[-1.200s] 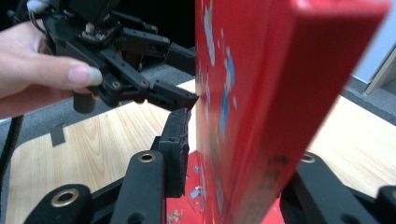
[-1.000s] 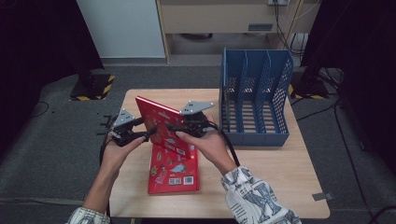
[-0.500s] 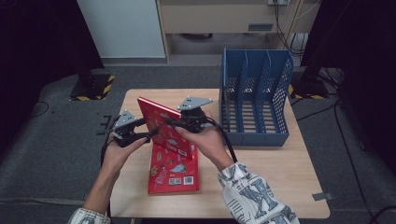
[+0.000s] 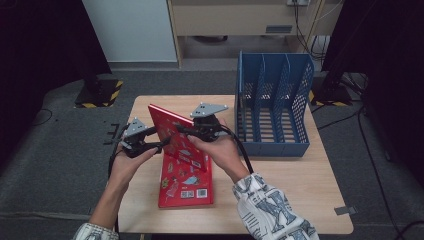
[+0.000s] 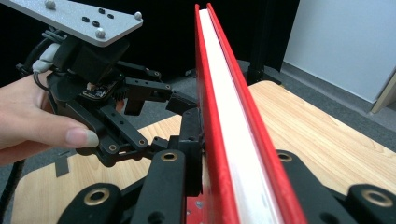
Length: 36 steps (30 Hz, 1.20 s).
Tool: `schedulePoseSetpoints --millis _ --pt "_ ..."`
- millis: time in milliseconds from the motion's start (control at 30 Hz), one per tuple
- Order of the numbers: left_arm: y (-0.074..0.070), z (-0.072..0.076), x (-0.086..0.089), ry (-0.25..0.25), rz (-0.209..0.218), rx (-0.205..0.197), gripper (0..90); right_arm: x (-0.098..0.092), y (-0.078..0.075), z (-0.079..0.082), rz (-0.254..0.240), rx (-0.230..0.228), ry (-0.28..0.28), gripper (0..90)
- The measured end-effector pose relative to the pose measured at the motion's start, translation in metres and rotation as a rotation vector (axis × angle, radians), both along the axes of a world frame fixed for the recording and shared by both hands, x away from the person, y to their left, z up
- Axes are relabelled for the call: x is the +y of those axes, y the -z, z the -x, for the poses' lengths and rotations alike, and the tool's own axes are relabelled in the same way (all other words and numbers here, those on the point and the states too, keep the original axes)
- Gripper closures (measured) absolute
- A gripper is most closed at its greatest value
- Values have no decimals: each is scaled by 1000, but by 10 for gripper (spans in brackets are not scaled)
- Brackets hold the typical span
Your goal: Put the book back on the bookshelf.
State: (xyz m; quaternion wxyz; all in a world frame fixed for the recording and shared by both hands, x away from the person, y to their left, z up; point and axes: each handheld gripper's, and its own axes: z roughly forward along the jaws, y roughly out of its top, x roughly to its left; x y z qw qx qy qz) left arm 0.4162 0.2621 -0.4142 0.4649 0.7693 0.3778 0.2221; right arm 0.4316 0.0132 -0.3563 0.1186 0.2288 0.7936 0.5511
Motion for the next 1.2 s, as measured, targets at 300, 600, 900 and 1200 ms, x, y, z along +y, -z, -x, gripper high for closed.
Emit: schedulePoseSetpoints --millis 300,600,900,1200 --pt "5 0 2 1 -1 36 273 -1 0 0 -1 -4 -14 783" --pt "29 4 17 -67 -4 68 180 -4 0 -1 -12 -13 12 788" --pt "62 11 33 -130 19 116 143 -7 -4 -3 -12 -14 27 791" --pt "87 16 45 -184 -7 164 143 -13 -11 -6 -11 -26 61 792"
